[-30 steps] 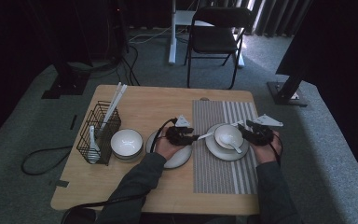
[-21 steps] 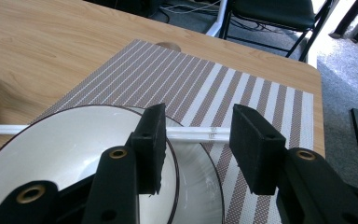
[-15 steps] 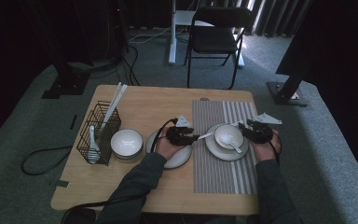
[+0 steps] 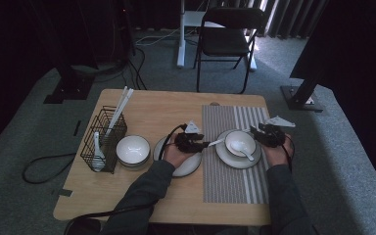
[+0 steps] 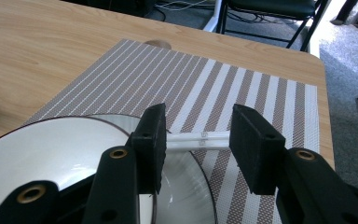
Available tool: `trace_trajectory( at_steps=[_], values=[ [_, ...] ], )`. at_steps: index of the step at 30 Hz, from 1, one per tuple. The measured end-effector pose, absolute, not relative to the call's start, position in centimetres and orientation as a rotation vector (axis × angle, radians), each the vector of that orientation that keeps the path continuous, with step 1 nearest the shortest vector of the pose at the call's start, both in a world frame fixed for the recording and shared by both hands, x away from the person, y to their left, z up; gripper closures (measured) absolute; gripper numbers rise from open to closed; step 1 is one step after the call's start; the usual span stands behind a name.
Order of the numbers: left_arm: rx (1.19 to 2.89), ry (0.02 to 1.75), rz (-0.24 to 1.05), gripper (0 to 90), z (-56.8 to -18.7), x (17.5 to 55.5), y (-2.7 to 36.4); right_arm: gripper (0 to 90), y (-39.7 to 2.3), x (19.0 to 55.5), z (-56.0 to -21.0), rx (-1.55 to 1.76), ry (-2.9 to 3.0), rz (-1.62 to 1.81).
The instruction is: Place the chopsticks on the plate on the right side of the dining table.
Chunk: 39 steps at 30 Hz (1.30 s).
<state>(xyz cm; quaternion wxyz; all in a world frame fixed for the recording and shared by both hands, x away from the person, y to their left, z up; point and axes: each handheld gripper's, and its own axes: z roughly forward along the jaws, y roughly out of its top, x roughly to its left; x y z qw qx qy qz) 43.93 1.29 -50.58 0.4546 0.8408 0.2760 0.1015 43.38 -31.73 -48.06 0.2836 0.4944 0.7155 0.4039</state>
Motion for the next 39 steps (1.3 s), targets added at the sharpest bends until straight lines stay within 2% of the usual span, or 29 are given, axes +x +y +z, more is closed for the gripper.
trace_trajectory(
  at_steps=[39],
  values=[
    [2.107,0.663,0.253,55.8,-50.7,44.1,0.9,52.7,-32.1,46.7,-49.5,1.404,1.907,1.034]
  ],
)
